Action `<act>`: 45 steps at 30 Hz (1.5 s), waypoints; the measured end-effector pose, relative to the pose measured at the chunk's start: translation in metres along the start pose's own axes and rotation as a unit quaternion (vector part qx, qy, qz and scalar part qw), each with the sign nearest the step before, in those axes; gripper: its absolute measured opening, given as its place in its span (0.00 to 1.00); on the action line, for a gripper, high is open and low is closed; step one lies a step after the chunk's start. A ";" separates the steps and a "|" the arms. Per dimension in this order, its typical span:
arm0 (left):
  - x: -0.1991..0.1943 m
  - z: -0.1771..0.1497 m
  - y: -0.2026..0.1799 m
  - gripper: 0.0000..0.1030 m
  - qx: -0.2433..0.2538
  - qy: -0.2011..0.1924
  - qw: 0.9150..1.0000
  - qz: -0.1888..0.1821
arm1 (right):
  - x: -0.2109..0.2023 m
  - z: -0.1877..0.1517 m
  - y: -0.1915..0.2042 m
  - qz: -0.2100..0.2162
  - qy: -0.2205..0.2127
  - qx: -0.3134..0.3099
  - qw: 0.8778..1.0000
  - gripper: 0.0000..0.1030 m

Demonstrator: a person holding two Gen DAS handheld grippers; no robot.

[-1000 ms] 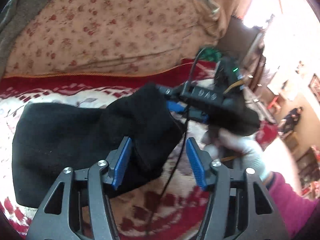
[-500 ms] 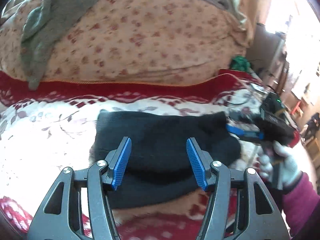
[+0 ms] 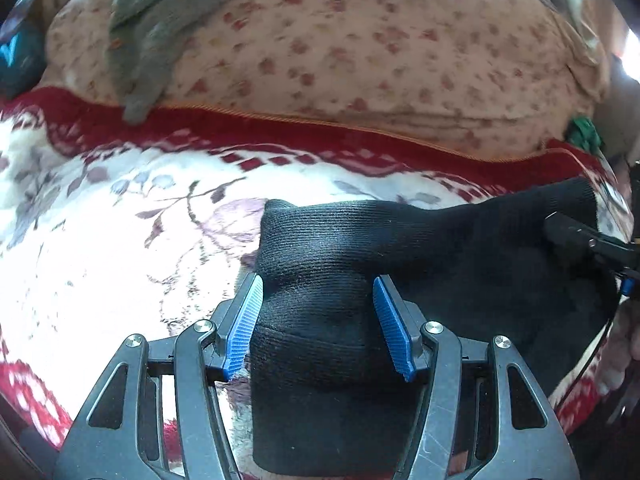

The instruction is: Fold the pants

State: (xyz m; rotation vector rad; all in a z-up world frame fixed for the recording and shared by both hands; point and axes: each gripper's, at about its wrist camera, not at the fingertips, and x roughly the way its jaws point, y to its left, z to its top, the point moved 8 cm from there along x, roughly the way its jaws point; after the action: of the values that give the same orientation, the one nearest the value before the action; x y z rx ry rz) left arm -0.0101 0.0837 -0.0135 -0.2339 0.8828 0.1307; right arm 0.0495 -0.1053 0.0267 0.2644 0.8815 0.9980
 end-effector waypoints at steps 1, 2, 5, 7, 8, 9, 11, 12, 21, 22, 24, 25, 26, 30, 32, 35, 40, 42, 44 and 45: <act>0.001 0.000 0.002 0.56 -0.008 -0.003 1.000 0.004 | 0.002 0.002 -0.001 0.000 -0.002 0.000 1.000 0.16; 0.001 0.002 0.001 0.56 -0.010 -0.006 1.000 0.007 | 0.004 0.001 -0.008 -0.012 0.002 0.006 1.000 0.16; 0.005 -0.001 -0.002 0.58 -0.006 -0.014 1.000 0.022 | 0.004 -0.017 -0.029 -0.053 0.025 0.021 0.998 0.16; 0.008 -0.003 -0.006 0.60 0.004 -0.024 0.999 0.031 | -0.001 -0.034 -0.042 -0.058 0.027 0.046 0.997 0.18; 0.009 -0.003 -0.006 0.60 0.006 -0.027 0.999 0.034 | -0.005 -0.037 -0.045 -0.050 0.017 0.060 0.997 0.20; 0.009 -0.003 -0.006 0.60 0.005 -0.028 0.999 0.035 | -0.011 -0.039 -0.049 -0.040 0.000 0.081 0.996 0.25; 0.006 -0.002 -0.004 0.60 -0.003 -0.027 0.999 0.028 | -0.026 -0.041 -0.054 -0.027 -0.023 0.114 0.993 0.33; 0.004 -0.001 -0.002 0.60 -0.007 -0.024 0.999 0.020 | -0.032 -0.040 -0.054 -0.022 -0.030 0.121 0.992 0.37; -0.038 -0.008 -0.014 0.60 -0.006 -0.026 0.999 -0.041 | -0.060 -0.048 -0.016 -0.014 -0.021 0.083 0.996 0.44; -0.042 -0.010 -0.020 0.60 0.001 -0.027 0.999 -0.045 | -0.058 -0.049 -0.013 -0.026 -0.018 0.074 0.997 0.44; -0.047 -0.013 -0.030 0.60 0.016 -0.030 0.998 -0.049 | -0.057 -0.051 -0.012 -0.042 -0.012 0.066 0.997 0.44; -0.049 -0.015 -0.034 0.60 0.019 -0.031 0.998 -0.050 | -0.059 -0.050 -0.010 -0.046 -0.017 0.064 0.997 0.44; -0.050 -0.017 -0.037 0.60 0.020 -0.031 0.998 -0.054 | -0.061 -0.050 -0.009 -0.044 -0.021 0.065 0.997 0.44; -0.048 -0.024 -0.057 0.60 0.036 -0.023 0.997 -0.069 | -0.066 -0.055 -0.006 -0.047 -0.011 0.066 0.997 0.44; -0.046 -0.026 -0.066 0.60 0.042 -0.020 0.996 -0.078 | -0.061 -0.060 -0.007 -0.048 0.002 0.064 0.997 0.44; -0.039 -0.034 -0.083 0.60 0.060 -0.009 0.994 -0.085 | -0.045 -0.070 0.002 -0.033 0.023 0.053 0.998 0.31; -0.032 -0.043 -0.094 0.60 0.074 0.004 0.993 -0.090 | -0.037 -0.076 0.010 -0.043 0.030 0.004 0.999 0.15; -0.029 -0.044 -0.092 0.60 0.068 0.007 0.993 -0.094 | -0.037 -0.082 0.003 -0.049 0.035 0.010 0.998 0.15; -0.028 -0.045 -0.091 0.60 0.061 0.009 0.993 -0.099 | -0.034 -0.088 -0.007 -0.054 0.042 0.023 0.997 0.15; -0.027 -0.046 -0.090 0.60 0.060 0.009 0.993 -0.099 | -0.033 -0.092 -0.012 -0.054 0.044 0.029 0.997 0.15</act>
State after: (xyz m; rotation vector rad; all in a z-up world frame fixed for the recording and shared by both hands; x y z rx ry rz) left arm -0.0423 -0.0155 -0.0072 -0.2097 0.8783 -0.1078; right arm -0.0200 -0.1555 -0.0215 0.2205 0.9968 0.8895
